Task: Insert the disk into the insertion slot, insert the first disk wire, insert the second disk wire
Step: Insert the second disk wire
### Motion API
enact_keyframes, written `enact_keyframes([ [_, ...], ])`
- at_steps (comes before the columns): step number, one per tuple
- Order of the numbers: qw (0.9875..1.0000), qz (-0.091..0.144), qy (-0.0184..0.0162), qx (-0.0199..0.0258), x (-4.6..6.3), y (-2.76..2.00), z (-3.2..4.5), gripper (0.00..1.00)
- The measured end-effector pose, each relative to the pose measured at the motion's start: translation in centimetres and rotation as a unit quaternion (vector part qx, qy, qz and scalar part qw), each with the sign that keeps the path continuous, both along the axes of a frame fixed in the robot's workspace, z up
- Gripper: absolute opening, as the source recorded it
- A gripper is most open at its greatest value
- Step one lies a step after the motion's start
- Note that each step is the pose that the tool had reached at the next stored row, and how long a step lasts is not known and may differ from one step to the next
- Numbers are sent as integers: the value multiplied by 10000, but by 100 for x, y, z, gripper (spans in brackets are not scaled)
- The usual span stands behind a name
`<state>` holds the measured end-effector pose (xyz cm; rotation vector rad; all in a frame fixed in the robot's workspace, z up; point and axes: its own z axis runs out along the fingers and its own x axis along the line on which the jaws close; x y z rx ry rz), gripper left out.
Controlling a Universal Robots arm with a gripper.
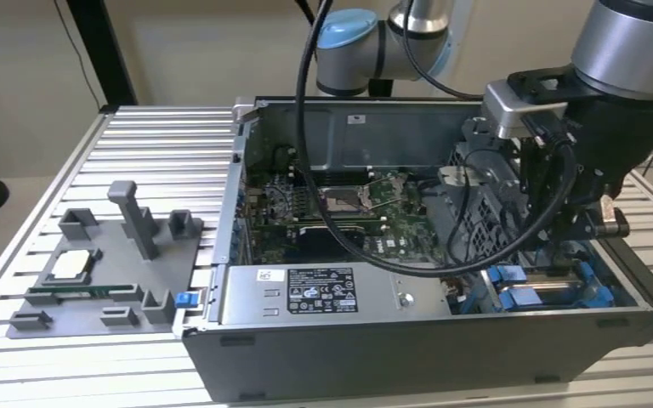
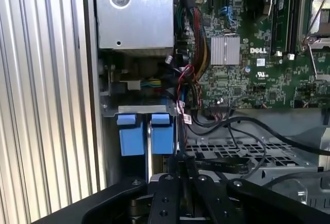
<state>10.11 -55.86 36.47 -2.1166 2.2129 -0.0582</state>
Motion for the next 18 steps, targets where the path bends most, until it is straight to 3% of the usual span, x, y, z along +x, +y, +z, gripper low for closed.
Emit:
enact_keyframes([
  [7, 10000, 0, -1, 2, 107, -34, -45, 0],
  [18, 10000, 0, -1, 2, 129, -39, -48, 0],
])
